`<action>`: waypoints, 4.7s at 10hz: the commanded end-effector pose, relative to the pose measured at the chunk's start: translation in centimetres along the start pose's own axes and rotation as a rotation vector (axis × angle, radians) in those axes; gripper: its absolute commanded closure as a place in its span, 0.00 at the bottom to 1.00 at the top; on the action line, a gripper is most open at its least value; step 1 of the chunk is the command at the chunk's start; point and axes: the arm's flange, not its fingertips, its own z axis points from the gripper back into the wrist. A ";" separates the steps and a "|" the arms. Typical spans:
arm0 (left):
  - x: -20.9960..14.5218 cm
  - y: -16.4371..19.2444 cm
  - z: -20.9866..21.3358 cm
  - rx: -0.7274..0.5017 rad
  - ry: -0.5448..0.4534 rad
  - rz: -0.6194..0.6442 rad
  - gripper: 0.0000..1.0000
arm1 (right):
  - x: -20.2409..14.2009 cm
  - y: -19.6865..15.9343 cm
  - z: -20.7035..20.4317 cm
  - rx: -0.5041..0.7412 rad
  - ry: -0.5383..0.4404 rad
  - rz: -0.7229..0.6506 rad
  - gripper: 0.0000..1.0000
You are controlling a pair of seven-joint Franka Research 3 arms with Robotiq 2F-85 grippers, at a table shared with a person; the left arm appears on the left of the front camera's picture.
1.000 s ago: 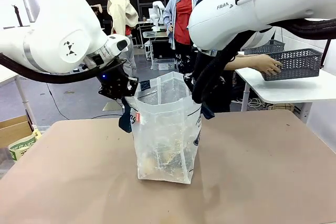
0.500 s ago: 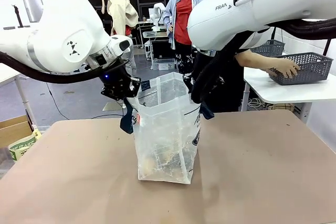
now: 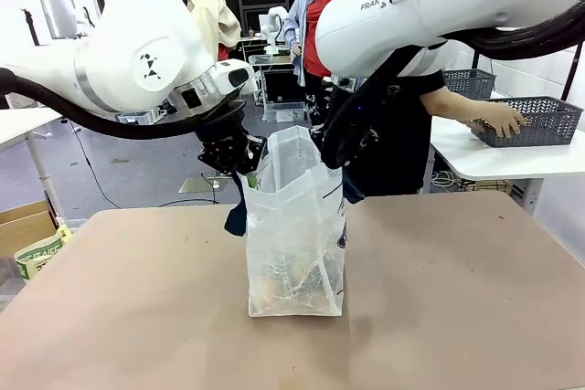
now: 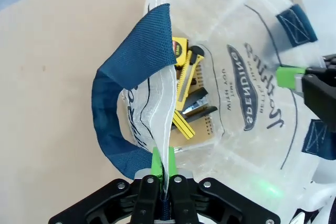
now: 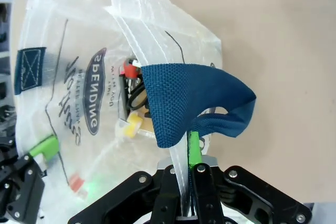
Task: Transfer purchased items from the store into the shopping bag.
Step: Move the Reusable shopping bag to the right side of the table.
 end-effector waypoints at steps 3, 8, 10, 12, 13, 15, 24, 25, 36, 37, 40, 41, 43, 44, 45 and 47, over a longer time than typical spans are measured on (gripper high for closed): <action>1.9 -0.7 -0.4 -0.088 0.036 -0.078 1.00 | 2.1 2.1 -0.8 -0.008 0.018 0.108 1.00; 2.0 -1.3 -1.1 -0.075 0.026 -0.067 1.00 | 2.3 3.1 -1.2 0.005 0.009 0.117 1.00; 2.0 -1.3 -1.1 -0.075 0.026 -0.067 1.00 | 2.3 3.1 -1.2 0.005 0.009 0.117 1.00; 2.0 -1.3 -1.1 -0.075 0.026 -0.067 1.00 | 2.3 3.1 -1.2 0.005 0.009 0.117 1.00; 2.5 -1.5 -1.4 -0.082 0.028 -0.068 1.00 | 2.3 3.1 -1.2 0.005 0.009 0.117 1.00; 3.0 -2.3 -2.3 -0.058 0.048 -0.088 1.00 | 2.8 3.2 -1.1 0.021 -0.011 0.097 1.00; 3.7 -3.3 -3.1 -0.095 0.052 -0.121 1.00 | 3.5 3.3 -1.5 0.089 -0.028 0.066 1.00; 3.6 -3.4 -3.0 -0.110 0.053 -0.135 1.00 | 3.5 3.3 -1.5 0.092 -0.026 0.066 1.00; 2.3 -4.0 -2.3 -0.142 0.024 -0.212 0.17 | 3.6 3.0 -1.7 0.095 -0.020 0.083 0.96; 2.0 -4.1 -1.9 -0.156 0.015 -0.225 0.00 | 3.6 2.9 -1.7 0.096 -0.022 0.080 0.96; 1.6 -4.4 -1.6 -0.205 0.016 -0.258 0.00 | 3.8 2.8 -1.8 0.104 -0.020 0.074 0.96; 1.5 -4.4 -1.5 -0.223 0.012 -0.268 0.00 | 3.8 2.7 -1.8 0.103 -0.019 0.073 0.96; 1.5 -4.5 -1.4 -0.245 0.010 -0.286 0.00 | 3.8 2.7 -1.9 0.104 -0.020 0.073 0.96; 1.5 -4.6 -1.5 -0.254 0.009 -0.293 0.00 | 3.7 2.7 -1.9 0.105 -0.019 0.073 0.96; 1.5 -4.7 -1.5 -0.269 -0.006 -0.307 0.00 | 3.7 2.7 -1.9 0.106 -0.018 0.073 0.96; 1.4 -4.9 -1.2 -0.281 -0.046 -0.316 0.00 | 3.7 2.7 -2.0 0.104 -0.015 0.076 0.96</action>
